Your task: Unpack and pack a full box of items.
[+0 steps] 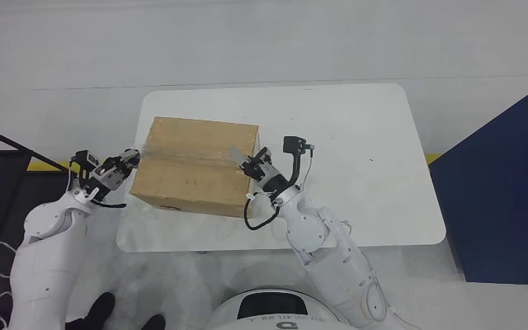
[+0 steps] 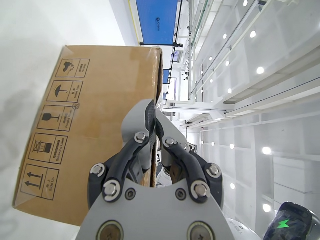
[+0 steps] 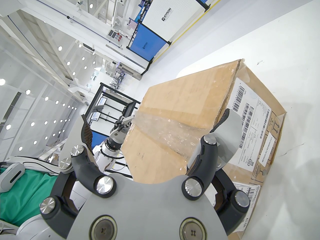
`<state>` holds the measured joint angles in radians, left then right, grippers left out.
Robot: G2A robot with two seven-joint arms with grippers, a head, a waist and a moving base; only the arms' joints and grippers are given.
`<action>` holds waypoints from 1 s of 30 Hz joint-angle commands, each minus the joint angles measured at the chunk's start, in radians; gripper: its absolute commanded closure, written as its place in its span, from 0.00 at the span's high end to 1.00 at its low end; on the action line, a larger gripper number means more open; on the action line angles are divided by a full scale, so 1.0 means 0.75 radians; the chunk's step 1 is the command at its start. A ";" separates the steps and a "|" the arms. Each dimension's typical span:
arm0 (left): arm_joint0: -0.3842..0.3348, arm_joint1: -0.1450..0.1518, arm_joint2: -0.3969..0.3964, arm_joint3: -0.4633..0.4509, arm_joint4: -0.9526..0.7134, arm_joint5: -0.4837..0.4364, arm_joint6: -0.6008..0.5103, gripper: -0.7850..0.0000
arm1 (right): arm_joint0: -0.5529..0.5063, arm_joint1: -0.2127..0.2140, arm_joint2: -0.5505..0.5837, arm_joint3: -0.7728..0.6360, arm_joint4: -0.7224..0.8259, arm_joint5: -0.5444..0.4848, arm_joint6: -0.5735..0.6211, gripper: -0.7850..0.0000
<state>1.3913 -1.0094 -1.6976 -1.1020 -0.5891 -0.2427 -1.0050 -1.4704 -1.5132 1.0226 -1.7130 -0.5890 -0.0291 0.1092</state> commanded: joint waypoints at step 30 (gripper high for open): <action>-0.018 -0.006 0.087 -0.018 0.036 0.052 -0.016 0.00 | 0.000 0.000 0.000 0.000 0.000 0.000 0.000 1.00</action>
<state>1.3783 -1.0141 -1.6322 -1.1156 -0.5621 -0.2038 -1.0169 -1.4704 -1.5132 1.0226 -1.7130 -0.5890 -0.0291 0.1092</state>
